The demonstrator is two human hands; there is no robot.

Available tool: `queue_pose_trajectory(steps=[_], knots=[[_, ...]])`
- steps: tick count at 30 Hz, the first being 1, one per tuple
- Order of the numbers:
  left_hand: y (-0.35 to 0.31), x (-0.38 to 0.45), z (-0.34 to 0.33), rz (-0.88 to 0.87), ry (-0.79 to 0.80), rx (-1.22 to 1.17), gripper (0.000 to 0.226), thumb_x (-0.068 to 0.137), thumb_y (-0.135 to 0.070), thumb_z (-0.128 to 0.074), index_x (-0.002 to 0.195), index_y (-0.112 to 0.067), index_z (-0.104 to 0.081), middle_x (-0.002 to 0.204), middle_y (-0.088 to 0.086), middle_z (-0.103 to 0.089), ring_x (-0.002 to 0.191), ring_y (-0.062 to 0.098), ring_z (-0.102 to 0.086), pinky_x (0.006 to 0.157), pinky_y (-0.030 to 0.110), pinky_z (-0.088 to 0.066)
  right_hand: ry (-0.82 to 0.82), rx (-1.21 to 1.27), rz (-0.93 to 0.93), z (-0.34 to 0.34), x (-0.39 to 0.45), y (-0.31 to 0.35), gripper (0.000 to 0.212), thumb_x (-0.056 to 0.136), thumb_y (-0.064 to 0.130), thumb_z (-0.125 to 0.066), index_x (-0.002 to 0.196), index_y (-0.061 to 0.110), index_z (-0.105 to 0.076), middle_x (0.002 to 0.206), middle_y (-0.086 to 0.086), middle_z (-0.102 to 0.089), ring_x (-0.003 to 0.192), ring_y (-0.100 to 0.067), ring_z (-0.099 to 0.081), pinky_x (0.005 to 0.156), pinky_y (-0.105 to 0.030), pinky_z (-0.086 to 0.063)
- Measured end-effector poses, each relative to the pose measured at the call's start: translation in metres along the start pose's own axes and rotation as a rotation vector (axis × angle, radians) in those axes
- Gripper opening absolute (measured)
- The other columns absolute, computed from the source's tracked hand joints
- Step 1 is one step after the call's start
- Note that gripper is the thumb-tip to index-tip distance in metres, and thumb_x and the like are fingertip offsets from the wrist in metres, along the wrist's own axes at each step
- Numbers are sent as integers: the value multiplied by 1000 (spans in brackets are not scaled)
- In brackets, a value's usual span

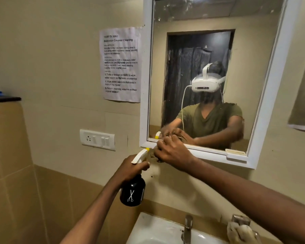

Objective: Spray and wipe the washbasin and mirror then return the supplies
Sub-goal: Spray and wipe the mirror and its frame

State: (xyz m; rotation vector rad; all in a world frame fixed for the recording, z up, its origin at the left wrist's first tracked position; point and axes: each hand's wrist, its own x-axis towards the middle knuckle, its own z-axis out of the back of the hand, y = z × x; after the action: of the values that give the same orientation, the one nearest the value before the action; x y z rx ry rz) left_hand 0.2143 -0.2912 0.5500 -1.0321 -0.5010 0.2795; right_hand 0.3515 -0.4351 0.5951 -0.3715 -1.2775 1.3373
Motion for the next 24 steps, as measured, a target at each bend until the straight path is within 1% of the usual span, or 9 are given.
queue_pose_trajectory(steps=[3,5,8,12,15,18,20,22,24], knots=[[8,8,3,26,-139,-23,14,72,-21,-58,69,-9,-64,61,3,-67,51,10,-57,51,22,-44,9,11,-7,-5,26,13,20,84,20,-47,86,17,-66,81,-7,-63,71,-26,-59,56,-36,-44],[12,13,5,64,-200,-69,13,75,-16,-58,66,-8,-64,59,6,-67,49,11,-60,50,22,-48,-31,12,6,-9,16,10,13,84,17,-54,88,15,-66,82,-8,-63,72,-27,-59,57,-37,-44],[18,22,7,38,-46,-34,18,76,-22,-59,73,-6,-65,68,9,-71,60,16,-64,56,25,-49,-108,4,36,-12,-10,2,15,89,15,-50,94,12,-64,84,-9,-62,73,-27,-58,60,-38,-45],[21,32,8,-12,-100,-42,14,73,-21,-59,71,-9,-65,65,10,-70,56,17,-64,56,28,-51,-111,-6,41,-12,-14,0,16,89,14,-53,99,11,-64,89,-10,-64,77,-27,-60,63,-40,-49],[24,34,18,-143,31,-7,15,76,-26,-60,77,-11,-66,76,11,-70,64,20,-63,59,27,-48,-95,2,10,-16,-10,6,17,89,17,-54,102,12,-64,91,-10,-64,79,-27,-61,64,-40,-51],[22,40,35,-199,60,-7,15,78,-27,-61,78,-13,-66,80,10,-71,72,24,-65,63,27,-47,-110,-6,-43,-20,-3,14,20,83,16,-65,103,12,-65,92,-10,-66,77,-25,-61,62,-39,-50],[17,45,48,-188,-23,-34,19,75,-28,-59,75,-11,-67,73,9,-72,64,18,-65,60,26,-47,-148,-34,-96,-21,11,25,16,83,13,-62,98,12,-67,87,-9,-65,74,-25,-59,59,-37,-46],[12,53,64,-179,-104,-66,22,72,-28,-58,71,-8,-67,67,11,-71,59,18,-64,58,29,-47,-181,-42,-212,-22,34,33,13,87,9,-55,94,11,-66,82,-9,-63,69,-26,-56,57,-37,-44],[8,61,83,-203,-75,-105,24,71,-28,-57,70,-6,-66,70,14,-71,65,26,-65,63,32,-46,-213,-56,-396,-21,62,31,11,88,9,-54,91,13,-65,79,-8,-60,65,-26,-53,56,-38,-42]])
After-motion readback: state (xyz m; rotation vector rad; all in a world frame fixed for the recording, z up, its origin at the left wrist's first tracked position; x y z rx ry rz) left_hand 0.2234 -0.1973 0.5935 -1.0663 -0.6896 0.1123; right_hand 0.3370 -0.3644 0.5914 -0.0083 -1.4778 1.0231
